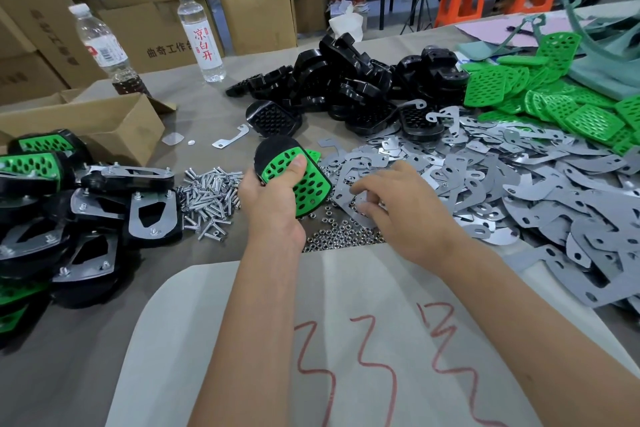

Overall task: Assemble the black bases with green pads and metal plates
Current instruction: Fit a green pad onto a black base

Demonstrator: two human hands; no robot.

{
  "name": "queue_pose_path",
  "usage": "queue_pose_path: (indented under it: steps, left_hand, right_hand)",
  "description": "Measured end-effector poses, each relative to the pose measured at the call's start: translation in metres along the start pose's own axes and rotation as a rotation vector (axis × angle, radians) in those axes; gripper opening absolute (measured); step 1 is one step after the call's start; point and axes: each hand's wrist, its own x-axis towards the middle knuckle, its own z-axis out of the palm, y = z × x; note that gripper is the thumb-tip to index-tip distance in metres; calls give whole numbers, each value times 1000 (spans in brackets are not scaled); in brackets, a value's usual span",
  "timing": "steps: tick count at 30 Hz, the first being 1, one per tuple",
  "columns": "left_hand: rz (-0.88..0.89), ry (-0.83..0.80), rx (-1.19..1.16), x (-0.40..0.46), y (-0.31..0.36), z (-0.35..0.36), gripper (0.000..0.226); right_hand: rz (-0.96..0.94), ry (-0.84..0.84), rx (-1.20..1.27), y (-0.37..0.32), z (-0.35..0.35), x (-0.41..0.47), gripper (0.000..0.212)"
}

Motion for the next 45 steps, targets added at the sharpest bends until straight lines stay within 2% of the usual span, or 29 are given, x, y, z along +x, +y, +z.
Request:
queue_pose_path:
  steps: [4,6,11,17,19,21,23,25,30,35,38,40,45]
  left_hand:
    - [28,24,18,1,-2,-1,22]
    - [39,50,11,1,-2,-2,22]
    - [36,45,16,1,0,-2,20]
    - [69,6,59,1,-1,-1,9]
    - [102,7,99,2,-2,-1,8]
    - [119,11,135,2,-2,-1,7]
    - [121,16,160,1,-3,0,11]
    - [120,22,173,-1,-4,2,12]
    - [98,8,183,-1,-6,2,6]
    - [114,7,211,1,-8,1,12]
    - [118,9,209,0,-8,2,14]
    - [112,10,207,0,-8,3,12]
    - [77,40,138,1,-8,1,8]
  right_hand:
    - [40,-16,-39,-5,0,-1,46]
    - [72,-45,-62,-7,-1,-1,51]
    - [212,42,-114,-4,-5,1,22]
    - [354,134,-214,-1,-8,1,19]
    - [310,186,-165,-2,-10,1,18]
    - [162,158,-56,-7,-11,1,26]
    - [-13,-6,34,-16,-8,0,32]
    - [-87,-174,27,-23,-1,1,34]
    - [-32,-218,86,-25,-2,4,12]
    - [20,-179,10,-21,0,2,11]
    - [0,-243,45,-24,-2,2,27]
    - [-2,-248,65,-27,-3,3,16]
    - [153,-108,-1,-22,0,2,18]
